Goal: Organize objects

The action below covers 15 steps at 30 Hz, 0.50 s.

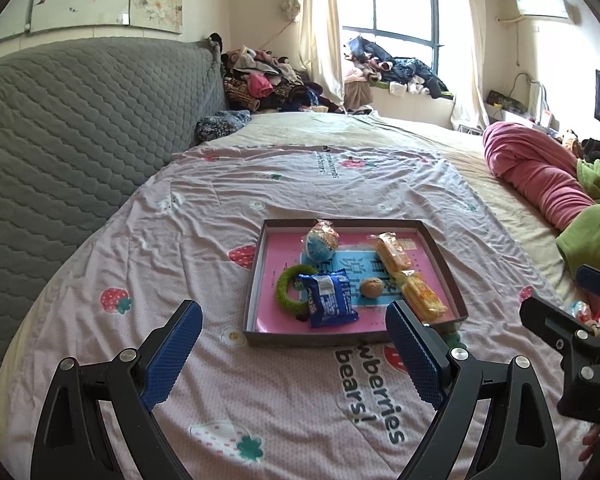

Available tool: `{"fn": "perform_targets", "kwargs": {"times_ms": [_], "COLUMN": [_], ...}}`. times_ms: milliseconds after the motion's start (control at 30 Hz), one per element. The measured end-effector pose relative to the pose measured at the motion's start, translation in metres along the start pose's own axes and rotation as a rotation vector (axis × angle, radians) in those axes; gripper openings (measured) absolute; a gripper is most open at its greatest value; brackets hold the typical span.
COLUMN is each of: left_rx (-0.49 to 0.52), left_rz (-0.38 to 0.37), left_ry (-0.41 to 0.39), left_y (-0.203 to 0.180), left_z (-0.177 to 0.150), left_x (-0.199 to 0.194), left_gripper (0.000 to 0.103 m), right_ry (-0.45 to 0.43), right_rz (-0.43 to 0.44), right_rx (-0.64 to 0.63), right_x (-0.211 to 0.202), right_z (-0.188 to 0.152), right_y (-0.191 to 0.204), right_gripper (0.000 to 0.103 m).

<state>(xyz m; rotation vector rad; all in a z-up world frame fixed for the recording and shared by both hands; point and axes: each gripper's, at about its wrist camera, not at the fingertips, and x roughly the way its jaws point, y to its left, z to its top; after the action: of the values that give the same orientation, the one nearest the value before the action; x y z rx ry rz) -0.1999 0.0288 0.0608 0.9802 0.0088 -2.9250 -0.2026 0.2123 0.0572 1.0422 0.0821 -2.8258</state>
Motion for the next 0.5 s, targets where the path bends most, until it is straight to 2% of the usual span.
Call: {"fn": "perform_targets", "kwargs": {"times_ms": [500], "left_rx": [0.008], "left_rz": [-0.009], "left_ry": [-0.005], "left_y": [0.005], "left_z": [-0.033], "left_x": [-0.041], "left_gripper": [0.094], "right_ry": [0.022], "right_rz": [-0.002], "right_rx": [-0.014], "right_x": [-0.028], "right_z": [-0.036], "right_y": [0.005], "right_gripper": [0.102]}}
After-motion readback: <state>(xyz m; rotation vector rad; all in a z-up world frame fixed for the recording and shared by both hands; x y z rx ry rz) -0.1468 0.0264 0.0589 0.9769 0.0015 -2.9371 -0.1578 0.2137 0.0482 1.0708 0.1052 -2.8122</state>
